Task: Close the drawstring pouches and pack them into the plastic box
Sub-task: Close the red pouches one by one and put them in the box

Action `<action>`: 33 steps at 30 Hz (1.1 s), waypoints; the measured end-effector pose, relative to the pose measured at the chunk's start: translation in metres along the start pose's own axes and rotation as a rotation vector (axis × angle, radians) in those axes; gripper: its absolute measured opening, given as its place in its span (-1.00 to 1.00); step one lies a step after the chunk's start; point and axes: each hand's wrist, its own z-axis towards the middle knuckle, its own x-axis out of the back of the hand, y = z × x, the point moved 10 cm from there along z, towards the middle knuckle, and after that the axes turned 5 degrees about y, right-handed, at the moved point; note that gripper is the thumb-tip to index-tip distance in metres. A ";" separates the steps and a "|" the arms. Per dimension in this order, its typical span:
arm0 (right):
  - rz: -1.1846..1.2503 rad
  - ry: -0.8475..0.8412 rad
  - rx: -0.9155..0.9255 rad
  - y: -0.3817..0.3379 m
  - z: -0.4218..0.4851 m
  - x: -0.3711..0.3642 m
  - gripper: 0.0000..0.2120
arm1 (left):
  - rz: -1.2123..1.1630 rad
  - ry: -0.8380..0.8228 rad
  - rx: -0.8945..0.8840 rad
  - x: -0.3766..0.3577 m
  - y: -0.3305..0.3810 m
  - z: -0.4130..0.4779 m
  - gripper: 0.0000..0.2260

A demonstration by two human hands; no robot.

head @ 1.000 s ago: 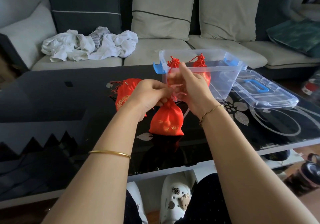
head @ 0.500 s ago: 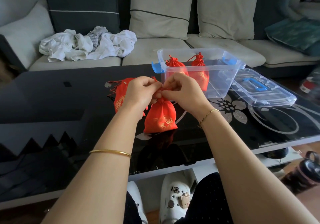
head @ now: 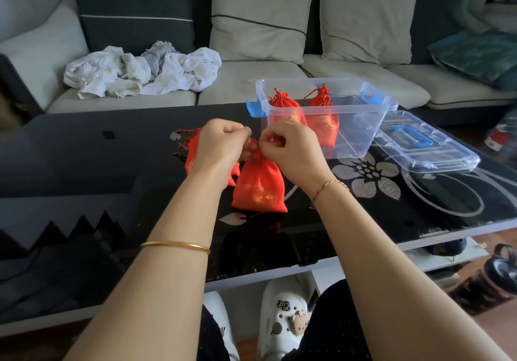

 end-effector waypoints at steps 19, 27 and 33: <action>0.859 -0.148 -0.671 0.054 -0.019 -0.023 -0.85 | 0.590 -0.027 -0.586 -0.026 0.043 -0.022 -0.94; 0.480 0.003 -0.568 0.082 -0.015 0.005 -0.87 | 0.689 -0.061 -0.494 -0.023 0.031 -0.015 -0.89; 0.408 -0.125 -0.566 0.076 -0.027 -0.007 -0.64 | 0.432 -0.134 -0.265 -0.023 0.016 -0.010 -0.85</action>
